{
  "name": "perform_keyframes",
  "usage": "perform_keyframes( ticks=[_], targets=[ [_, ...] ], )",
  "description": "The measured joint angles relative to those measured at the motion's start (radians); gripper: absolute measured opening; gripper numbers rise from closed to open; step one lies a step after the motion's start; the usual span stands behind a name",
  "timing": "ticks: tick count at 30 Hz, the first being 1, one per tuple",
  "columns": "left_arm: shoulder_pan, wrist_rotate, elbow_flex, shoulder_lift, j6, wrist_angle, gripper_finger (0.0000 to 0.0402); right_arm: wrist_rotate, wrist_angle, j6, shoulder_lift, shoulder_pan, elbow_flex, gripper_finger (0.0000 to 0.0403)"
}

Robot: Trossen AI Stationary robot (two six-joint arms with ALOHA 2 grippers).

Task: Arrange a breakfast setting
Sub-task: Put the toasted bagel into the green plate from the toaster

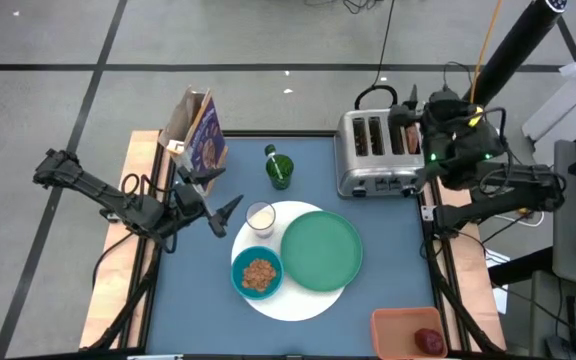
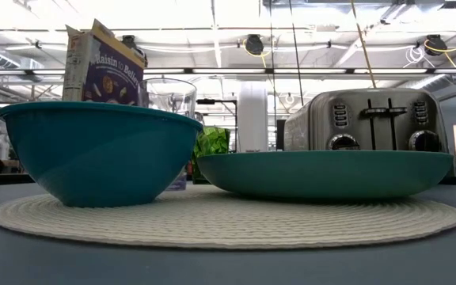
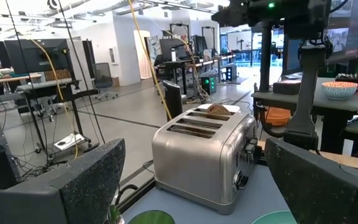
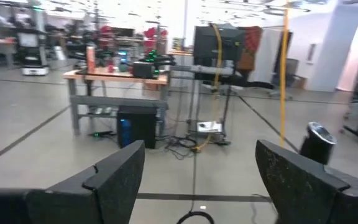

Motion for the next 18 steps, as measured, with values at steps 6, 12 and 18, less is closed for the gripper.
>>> perform_keyframes(
  ticks=[6,12,18],
  targets=[
    [0.000,0.000,0.000,0.000,0.000,0.000,0.0391,-0.039,-0.001,0.023,0.029,-0.098,0.000,0.0296],
    [0.000,0.000,0.000,0.000,0.000,0.000,0.0391,-0.343,-0.058,0.113,0.091,-0.131,0.000,0.0296],
    [0.000,0.000,0.000,0.000,-0.002,0.000,0.0391,-0.421,-0.256,0.234,0.151,-0.207,0.036,0.0296]
  ],
)
